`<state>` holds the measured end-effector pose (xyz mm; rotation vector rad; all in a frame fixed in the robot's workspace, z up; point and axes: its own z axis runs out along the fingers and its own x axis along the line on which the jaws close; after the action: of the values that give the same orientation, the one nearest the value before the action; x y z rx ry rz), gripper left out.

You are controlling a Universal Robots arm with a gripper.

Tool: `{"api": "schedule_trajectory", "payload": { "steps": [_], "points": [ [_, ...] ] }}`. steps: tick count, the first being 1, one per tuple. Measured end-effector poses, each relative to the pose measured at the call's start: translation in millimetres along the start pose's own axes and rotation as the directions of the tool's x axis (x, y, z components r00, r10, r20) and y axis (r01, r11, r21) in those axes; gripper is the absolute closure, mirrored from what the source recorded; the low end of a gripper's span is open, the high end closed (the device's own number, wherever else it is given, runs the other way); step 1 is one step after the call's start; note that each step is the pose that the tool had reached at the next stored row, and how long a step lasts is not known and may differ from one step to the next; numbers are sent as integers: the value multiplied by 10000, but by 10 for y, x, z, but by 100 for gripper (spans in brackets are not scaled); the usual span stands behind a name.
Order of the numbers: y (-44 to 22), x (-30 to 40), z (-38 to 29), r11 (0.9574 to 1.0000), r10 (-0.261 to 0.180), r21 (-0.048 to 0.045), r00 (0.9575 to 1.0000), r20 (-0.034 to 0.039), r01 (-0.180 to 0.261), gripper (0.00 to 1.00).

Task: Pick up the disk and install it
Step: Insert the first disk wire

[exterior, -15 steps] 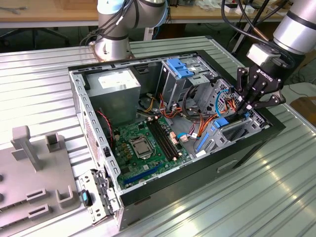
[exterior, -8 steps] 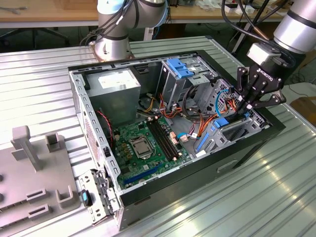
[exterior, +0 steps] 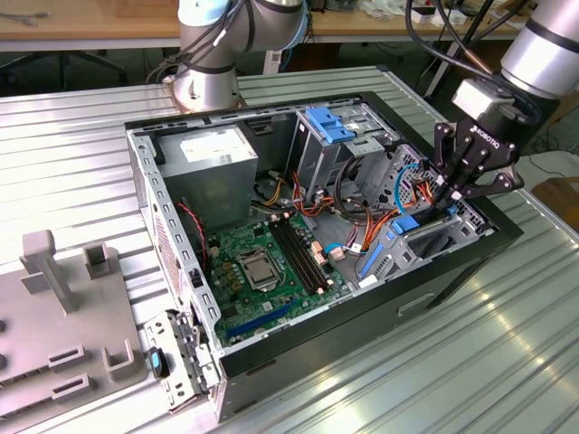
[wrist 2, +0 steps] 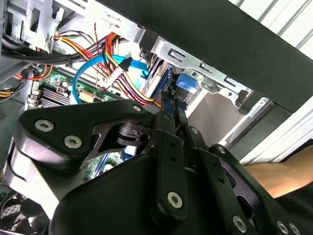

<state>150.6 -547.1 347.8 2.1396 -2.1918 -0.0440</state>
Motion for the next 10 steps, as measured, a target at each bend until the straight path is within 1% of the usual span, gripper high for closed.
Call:
{"api": "schedule_trajectory", "payload": {
  "steps": [10],
  "points": [
    [-2, 0, 20, 10000, 0, 1, 10000, -1, 0, 84]
  ]
}}
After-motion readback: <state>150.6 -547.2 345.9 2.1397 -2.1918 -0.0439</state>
